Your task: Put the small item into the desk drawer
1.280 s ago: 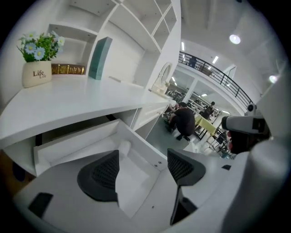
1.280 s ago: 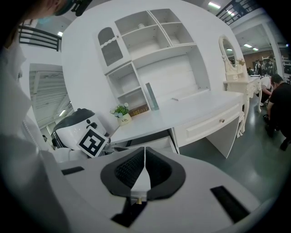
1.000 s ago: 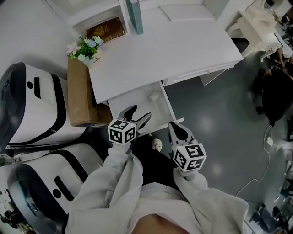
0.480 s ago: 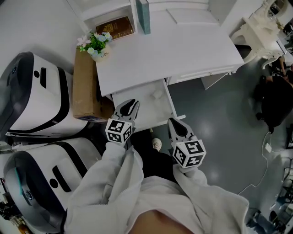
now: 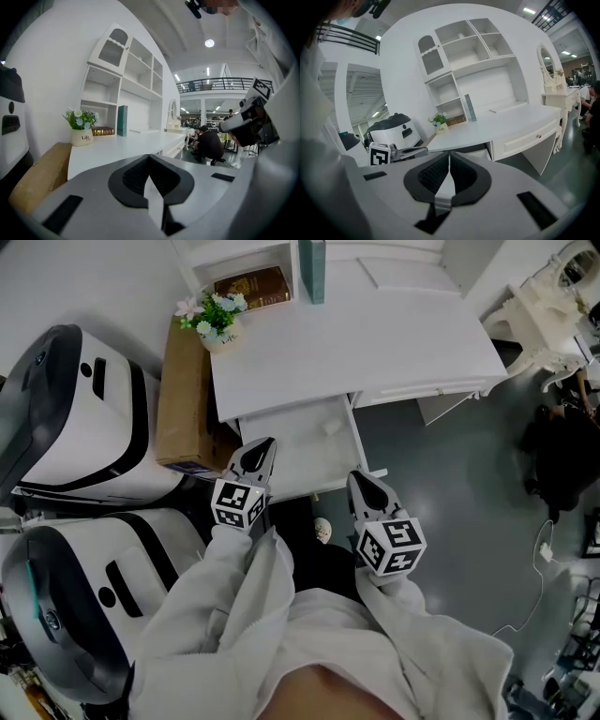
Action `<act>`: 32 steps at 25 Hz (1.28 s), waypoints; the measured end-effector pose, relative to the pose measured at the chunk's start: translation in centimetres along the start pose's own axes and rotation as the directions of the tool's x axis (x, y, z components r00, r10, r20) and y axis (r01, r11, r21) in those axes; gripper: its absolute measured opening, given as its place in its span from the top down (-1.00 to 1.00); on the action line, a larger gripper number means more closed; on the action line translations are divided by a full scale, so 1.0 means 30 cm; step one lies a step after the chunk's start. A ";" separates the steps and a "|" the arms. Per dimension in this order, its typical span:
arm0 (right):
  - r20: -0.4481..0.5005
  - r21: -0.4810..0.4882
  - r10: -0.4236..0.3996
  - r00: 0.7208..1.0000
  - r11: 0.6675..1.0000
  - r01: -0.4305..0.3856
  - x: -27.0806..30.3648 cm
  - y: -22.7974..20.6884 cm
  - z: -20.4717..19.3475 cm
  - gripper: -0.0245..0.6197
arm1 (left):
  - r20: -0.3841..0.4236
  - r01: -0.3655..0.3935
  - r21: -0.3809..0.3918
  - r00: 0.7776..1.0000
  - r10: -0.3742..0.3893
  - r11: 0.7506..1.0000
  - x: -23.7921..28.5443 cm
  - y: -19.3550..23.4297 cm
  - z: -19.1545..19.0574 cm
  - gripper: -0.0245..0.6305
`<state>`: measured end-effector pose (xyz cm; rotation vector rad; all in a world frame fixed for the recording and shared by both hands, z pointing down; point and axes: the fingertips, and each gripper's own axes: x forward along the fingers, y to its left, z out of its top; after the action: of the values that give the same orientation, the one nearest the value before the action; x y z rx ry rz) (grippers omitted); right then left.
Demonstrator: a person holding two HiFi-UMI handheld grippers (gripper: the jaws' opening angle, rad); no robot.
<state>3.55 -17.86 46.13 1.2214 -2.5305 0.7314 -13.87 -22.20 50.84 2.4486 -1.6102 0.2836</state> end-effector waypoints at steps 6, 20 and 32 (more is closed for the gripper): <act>0.004 -0.017 0.018 1.000 1.000 -0.018 0.007 0.025 0.012 0.82 | 0.021 -0.042 -0.013 0.999 0.043 0.999 -0.059 0.031 -0.002 0.88; -0.035 -0.039 0.024 0.999 0.999 -0.026 0.020 0.032 -0.016 0.82 | 0.001 -0.121 -0.033 0.993 0.121 0.992 -0.131 0.124 -0.112 0.88; -0.042 -0.047 0.038 0.998 0.998 -0.040 0.043 0.027 0.010 0.82 | 0.010 -0.214 -0.084 0.976 0.216 0.973 -0.284 0.099 0.003 0.88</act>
<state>2.11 -18.42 46.14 1.1335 -2.5300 0.6930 -19.92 -15.87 48.65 2.2250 -1.8593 0.2207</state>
